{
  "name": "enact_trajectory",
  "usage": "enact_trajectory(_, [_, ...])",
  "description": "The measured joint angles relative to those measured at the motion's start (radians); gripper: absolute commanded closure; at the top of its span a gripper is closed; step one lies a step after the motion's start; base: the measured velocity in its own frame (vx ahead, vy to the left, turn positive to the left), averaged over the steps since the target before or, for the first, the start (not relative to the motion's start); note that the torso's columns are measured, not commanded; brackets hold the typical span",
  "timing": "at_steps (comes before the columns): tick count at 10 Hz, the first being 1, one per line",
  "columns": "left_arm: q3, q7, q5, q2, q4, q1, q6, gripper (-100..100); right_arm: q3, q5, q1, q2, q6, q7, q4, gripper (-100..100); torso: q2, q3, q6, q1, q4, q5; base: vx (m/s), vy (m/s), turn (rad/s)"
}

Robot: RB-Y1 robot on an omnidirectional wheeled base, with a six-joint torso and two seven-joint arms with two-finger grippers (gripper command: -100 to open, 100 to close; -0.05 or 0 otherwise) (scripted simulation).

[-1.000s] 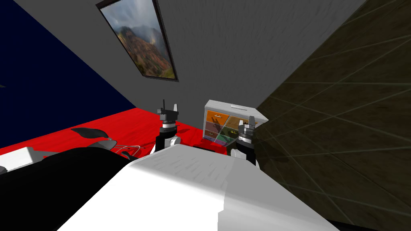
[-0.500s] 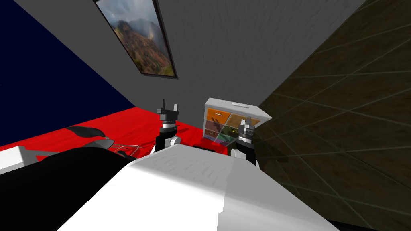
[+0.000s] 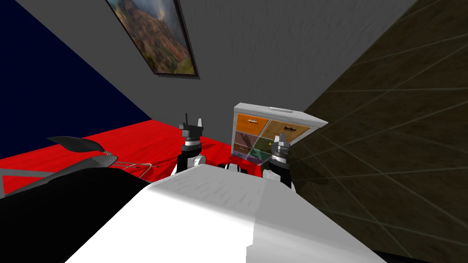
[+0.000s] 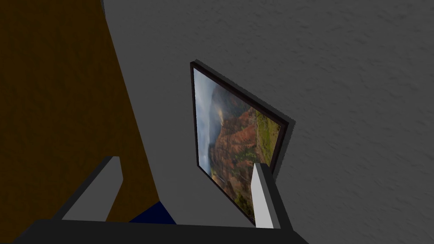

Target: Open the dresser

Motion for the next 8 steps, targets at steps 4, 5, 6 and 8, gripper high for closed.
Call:
enact_trajectory(4, [0.0, 0.0, 0.0, 0.0, 0.001, 0.0, 0.0, 0, 0.0, -0.035, -0.008, -0.108, -0.016, -0.062, 0.024, -100, 0.046, -0.094, 0.0, 0.0, 0.047, 0.0, -0.009, -0.005, 0.091])
enact_trajectory(5, [0.0, 0.0, 0.0, 0.0, 0.001, 0.0, 0.0, 0, -0.001, -0.052, -0.011, -0.131, -0.025, -0.091, 0.035, -100, 0.047, -0.094, 0.0, 0.0, 0.047, 0.0, -0.013, -0.01, 0.124])
enact_trajectory(6, [0.0, 0.0, 0.0, 0.0, 0.001, 0.0, 0.0, 0, -0.002, -0.07, -0.015, -0.151, -0.036, -0.12, 0.05, -100, 0.047, -0.094, 0.0, 0.0, 0.047, 0.0, -0.008, -0.009, 0.047])
enact_trajectory(8, [0.0, 0.0, 0.0, 0.0, 0.001, 0.0, 0.0, 0, 0.0, -0.093, -0.02, -0.169, -0.047, -0.167, 0.064, -100, 0.046, -0.094, 0.0, 0.0, 0.047, 0.0, -0.01, -0.006, 0.159])
